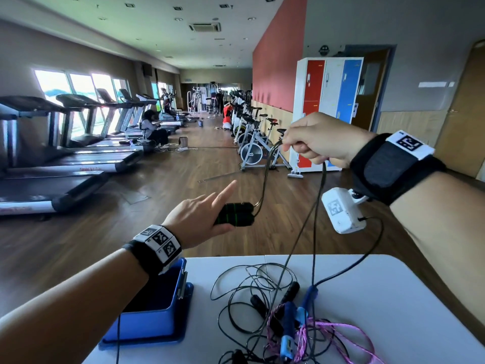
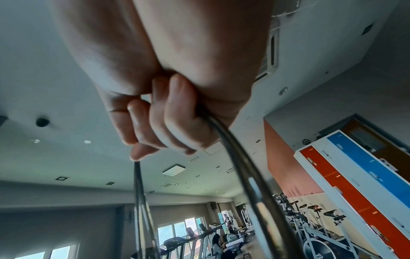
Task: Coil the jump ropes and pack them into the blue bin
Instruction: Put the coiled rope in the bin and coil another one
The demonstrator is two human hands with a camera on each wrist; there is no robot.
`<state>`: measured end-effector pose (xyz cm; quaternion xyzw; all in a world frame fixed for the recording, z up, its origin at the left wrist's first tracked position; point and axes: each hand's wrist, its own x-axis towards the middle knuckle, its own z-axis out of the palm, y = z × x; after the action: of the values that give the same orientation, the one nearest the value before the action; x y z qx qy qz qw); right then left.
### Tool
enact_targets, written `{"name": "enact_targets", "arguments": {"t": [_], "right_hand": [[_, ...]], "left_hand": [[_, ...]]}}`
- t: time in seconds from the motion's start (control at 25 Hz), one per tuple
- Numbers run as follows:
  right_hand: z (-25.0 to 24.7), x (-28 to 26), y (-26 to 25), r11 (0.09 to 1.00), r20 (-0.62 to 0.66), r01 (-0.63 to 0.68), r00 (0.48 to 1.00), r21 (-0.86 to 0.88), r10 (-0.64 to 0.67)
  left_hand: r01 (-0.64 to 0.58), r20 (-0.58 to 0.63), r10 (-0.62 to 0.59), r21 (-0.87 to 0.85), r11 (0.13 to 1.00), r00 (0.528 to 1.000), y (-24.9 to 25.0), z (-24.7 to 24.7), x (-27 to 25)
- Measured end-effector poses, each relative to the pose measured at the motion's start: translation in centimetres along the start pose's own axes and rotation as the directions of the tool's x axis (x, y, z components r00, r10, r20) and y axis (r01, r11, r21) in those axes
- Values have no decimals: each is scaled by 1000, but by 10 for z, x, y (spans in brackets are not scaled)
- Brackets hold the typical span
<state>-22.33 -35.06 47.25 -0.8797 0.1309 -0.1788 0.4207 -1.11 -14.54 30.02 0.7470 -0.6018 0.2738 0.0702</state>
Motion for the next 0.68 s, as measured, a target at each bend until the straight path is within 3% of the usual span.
{"name": "enact_targets", "arguments": {"t": [0.2, 0.36, 0.68], "right_hand": [[24, 14, -32, 972, 42, 46, 998, -231, -37], [53, 20, -54, 866, 147, 125, 987, -484, -60], [93, 19, -57, 808, 271, 217, 960, -548, -74]], "left_hand": [[-116, -71, 115, -12, 993, 991, 26, -2, 3], [-154, -50, 153, -22, 988, 987, 43, -7, 12], [-67, 75, 67, 1, 998, 995, 50, -8, 28]]}}
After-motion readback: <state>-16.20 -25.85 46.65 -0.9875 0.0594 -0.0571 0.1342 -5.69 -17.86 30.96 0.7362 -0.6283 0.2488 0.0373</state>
